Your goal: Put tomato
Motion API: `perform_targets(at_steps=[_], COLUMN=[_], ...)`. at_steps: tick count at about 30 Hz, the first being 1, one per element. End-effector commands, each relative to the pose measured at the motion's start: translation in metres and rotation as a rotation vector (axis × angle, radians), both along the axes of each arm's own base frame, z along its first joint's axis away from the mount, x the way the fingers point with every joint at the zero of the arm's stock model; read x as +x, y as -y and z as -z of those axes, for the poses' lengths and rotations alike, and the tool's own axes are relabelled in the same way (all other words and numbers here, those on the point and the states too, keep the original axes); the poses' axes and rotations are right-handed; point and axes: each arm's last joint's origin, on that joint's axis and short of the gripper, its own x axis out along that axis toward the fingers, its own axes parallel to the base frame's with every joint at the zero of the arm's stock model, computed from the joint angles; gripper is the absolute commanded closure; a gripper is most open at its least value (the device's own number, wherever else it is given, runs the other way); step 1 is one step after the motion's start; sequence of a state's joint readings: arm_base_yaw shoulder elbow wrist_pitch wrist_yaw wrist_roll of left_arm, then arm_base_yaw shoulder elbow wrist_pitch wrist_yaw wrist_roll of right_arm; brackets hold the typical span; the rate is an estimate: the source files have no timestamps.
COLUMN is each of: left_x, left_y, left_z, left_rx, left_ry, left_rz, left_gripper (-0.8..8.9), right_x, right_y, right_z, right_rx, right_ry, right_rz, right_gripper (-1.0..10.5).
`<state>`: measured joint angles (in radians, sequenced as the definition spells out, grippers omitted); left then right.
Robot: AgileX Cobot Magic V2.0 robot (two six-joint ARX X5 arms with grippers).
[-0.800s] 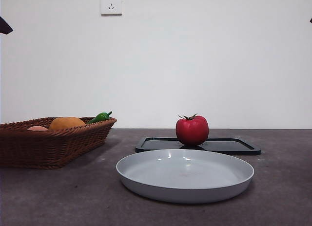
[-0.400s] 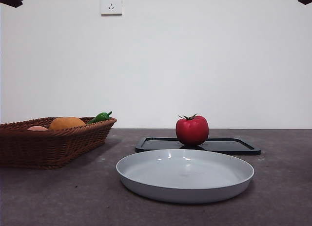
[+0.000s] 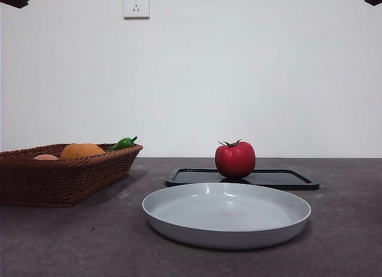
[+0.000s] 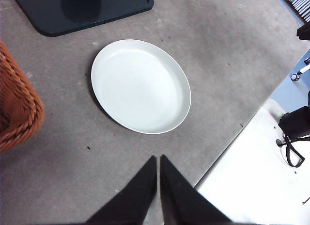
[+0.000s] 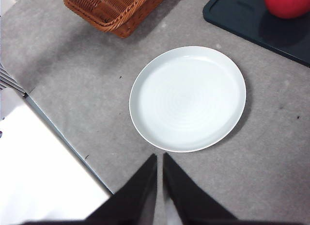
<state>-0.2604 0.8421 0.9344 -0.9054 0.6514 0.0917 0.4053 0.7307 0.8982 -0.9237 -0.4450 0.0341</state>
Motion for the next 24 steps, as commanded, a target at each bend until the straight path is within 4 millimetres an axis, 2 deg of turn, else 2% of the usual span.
perform_targets(at_steps=[1,13,18,24], left_x=[0.001,0.001,-0.008,-0.028], left_y=[0.001,0.001,-0.013,-0.034], left_z=[-0.006,-0.007,-0.024,-0.053], left_rx=[-0.003,0.0,0.026,0.05], left_ry=[0.031,0.048,0.282,0.709], left_rz=[0.012,0.016,-0.088,-0.263], left_gripper=[8.06,8.06,8.06,8.06], right_x=[0.001,0.001,0.001,0.001], right_y=[-0.001,-0.001,-0.001,-0.001], right_z=[-0.002,-0.002,-0.002,-0.002], right_rx=[0.008,0.008,0.008,0.008], right_ry=[0.006,0.006,0.006,0.006], right_rz=[-0.002,-0.002,-0.002,-0.001], right_gripper=[9.4,9.4,9.4,9.4])
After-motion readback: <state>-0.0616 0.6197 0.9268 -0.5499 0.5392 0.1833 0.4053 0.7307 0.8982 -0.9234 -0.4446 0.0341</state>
